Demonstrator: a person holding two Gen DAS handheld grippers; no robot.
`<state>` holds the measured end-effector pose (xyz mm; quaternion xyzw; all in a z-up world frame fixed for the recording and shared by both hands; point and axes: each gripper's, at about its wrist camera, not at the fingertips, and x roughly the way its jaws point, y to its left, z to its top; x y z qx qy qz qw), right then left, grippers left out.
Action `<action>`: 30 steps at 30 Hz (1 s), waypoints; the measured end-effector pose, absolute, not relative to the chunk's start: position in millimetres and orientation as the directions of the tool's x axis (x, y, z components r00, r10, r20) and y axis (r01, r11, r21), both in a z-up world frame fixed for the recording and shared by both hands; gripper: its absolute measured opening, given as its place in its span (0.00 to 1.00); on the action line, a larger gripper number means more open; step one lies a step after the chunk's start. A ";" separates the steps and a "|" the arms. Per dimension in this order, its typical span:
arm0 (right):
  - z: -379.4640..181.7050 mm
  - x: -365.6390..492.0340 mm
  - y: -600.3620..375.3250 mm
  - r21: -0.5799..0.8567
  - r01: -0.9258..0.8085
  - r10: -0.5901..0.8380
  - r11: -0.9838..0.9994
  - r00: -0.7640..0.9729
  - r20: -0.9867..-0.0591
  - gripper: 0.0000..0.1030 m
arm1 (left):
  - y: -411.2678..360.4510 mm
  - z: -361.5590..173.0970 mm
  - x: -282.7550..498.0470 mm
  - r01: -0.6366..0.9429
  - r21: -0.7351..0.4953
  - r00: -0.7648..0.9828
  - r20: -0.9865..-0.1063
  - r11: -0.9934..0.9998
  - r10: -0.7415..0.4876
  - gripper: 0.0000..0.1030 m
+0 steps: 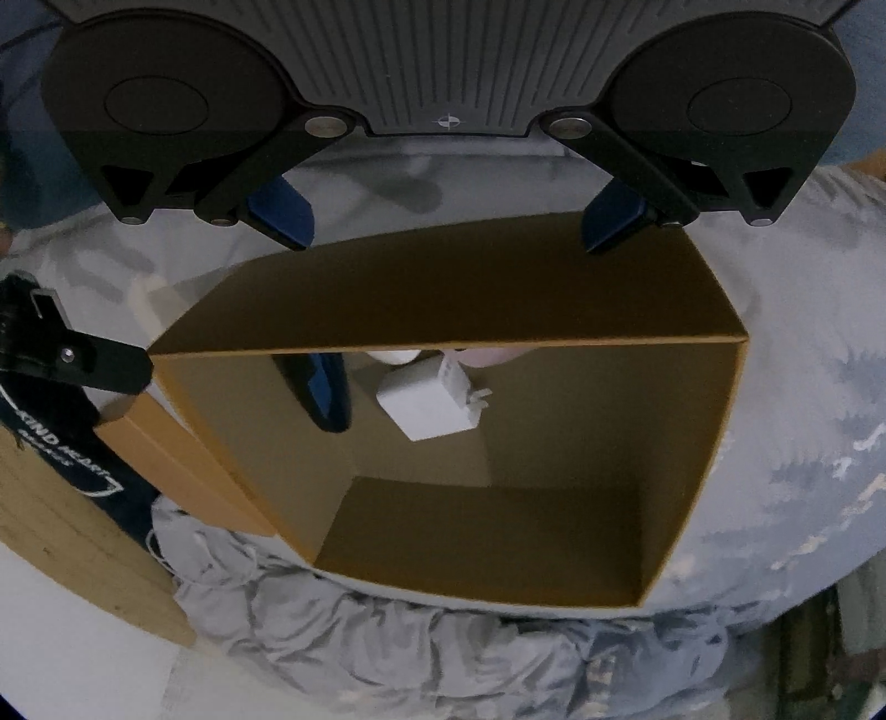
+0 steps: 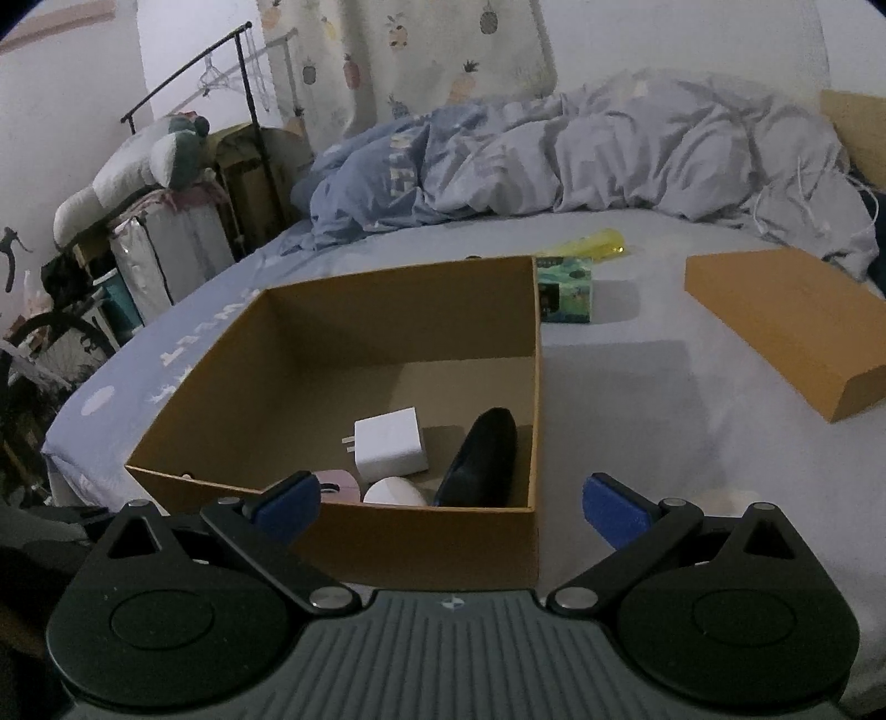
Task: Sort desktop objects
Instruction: 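Lift the right tool out of the box and back away, then lower the left tool onto the white remote control and close it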
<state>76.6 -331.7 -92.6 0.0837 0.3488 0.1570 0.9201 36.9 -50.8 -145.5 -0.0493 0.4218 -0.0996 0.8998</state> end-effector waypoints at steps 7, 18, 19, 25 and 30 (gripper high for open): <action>-89.0 84.9 -336.5 0.282 -0.195 0.334 0.939 0.706 -0.624 1.00 | -41.7 -144.7 57.3 0.077 -0.281 0.581 -0.767 0.957 -0.272 1.00; -66.3 129.2 -312.0 0.356 -0.259 0.429 0.898 0.700 -0.571 1.00 | -13.6 -118.7 99.8 -0.074 -0.461 0.398 -0.827 0.884 -0.398 1.00; -63.4 132.7 -310.0 0.361 -0.269 0.439 0.893 0.698 -0.566 1.00 | -14.0 -113.9 98.5 -0.066 -0.454 0.401 -0.828 0.889 -0.393 1.00; -51.1 154.2 -299.8 0.386 -0.298 0.477 0.873 0.684 -0.552 1.00 | -4.8 -100.6 102.3 -0.101 -0.461 0.387 -0.835 0.882 -0.392 1.00; -35.8 174.0 -290.4 0.393 -0.326 0.502 0.860 0.680 -0.534 1.00 | -2.6 -81.8 104.4 -0.101 -0.453 0.367 -0.844 0.886 -0.390 1.00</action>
